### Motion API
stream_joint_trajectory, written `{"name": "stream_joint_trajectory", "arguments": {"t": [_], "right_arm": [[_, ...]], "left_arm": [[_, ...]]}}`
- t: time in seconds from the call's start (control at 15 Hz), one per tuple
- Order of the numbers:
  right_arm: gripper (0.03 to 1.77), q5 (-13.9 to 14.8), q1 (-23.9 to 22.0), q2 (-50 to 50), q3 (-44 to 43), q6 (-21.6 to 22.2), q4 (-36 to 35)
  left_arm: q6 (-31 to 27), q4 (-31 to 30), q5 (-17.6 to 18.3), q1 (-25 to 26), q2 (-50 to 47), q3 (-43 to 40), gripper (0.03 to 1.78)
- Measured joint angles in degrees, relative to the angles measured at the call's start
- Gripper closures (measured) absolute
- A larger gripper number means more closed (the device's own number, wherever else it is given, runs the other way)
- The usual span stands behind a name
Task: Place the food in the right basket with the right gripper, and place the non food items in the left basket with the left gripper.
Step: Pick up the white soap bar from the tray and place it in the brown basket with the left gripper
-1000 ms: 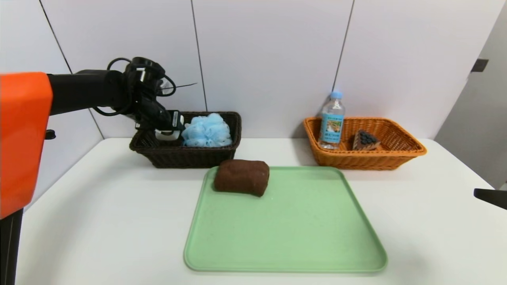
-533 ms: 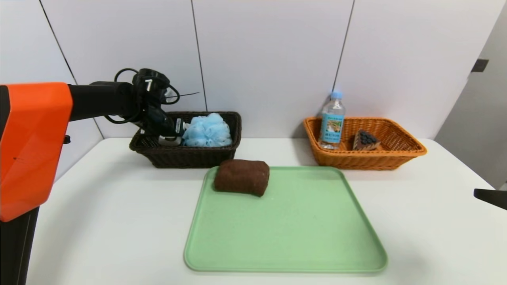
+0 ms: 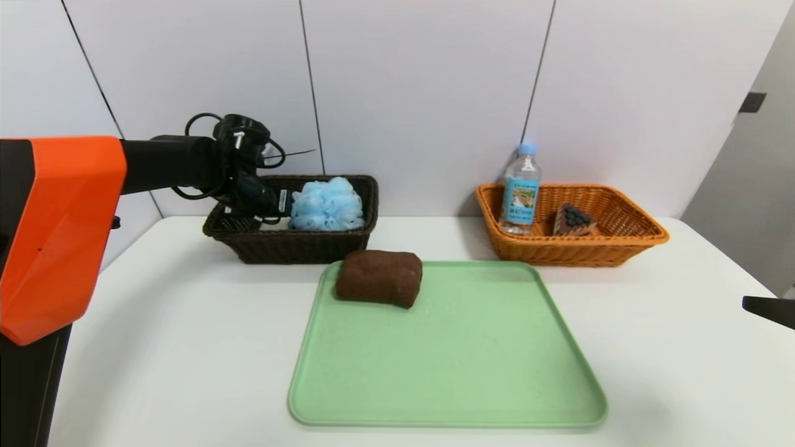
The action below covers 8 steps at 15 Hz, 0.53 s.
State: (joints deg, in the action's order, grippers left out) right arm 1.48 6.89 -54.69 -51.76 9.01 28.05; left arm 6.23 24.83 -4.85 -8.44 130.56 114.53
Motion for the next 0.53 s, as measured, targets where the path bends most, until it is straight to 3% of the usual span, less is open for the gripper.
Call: {"name": "stream_joint_trajectory", "arguments": {"t": [0.53], "right_arm": [[0.09, -0.1, 0.0, 0.2, 0.1, 0.0, 0.1]], "left_arm": [[0.2, 0.2, -0.3, 0.0, -1.8, 0.0, 0.30]]}}
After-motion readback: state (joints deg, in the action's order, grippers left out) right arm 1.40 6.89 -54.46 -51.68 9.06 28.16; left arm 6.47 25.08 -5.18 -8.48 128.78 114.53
